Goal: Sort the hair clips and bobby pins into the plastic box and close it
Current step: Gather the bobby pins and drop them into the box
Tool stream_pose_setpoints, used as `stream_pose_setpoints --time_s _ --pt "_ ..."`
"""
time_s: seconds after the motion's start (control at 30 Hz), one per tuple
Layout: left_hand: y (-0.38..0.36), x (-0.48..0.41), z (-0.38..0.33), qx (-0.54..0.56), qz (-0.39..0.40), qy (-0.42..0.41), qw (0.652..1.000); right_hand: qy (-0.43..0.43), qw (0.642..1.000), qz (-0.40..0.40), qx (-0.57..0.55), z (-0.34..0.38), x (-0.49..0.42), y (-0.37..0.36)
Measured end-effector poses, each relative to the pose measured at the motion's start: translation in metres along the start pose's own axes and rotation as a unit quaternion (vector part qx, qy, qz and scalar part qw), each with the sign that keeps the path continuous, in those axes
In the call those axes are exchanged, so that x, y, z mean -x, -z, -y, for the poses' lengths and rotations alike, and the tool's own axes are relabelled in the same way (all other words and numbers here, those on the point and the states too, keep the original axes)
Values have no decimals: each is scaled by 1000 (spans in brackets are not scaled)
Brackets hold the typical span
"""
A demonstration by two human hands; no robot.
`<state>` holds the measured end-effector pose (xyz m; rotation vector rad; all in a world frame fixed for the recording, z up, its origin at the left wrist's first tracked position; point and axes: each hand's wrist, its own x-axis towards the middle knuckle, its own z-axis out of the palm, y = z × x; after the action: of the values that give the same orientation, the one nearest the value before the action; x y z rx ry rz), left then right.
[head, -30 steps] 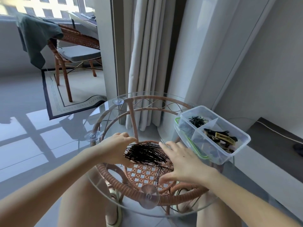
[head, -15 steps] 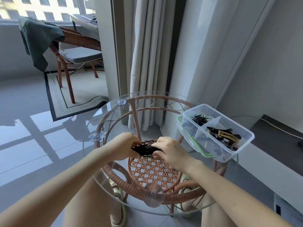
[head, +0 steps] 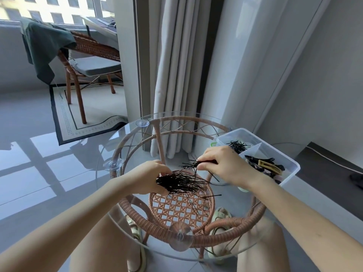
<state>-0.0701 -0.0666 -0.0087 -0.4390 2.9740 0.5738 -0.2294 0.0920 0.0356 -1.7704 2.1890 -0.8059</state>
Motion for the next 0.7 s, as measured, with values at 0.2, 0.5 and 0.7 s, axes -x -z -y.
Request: stream_pose_setpoints --time_s 0.2,0.5,0.7 --pt "-2 -10 -9 -37 4 -7 999 -50 995 -76 -27 -14 0 57" --pt "-2 -22 -10 -55 12 -4 998 -176 982 -24 58 -90 -33 107" --pt "-4 -27 -9 -48 17 -1 999 -195 955 151 164 -106 -62 95"
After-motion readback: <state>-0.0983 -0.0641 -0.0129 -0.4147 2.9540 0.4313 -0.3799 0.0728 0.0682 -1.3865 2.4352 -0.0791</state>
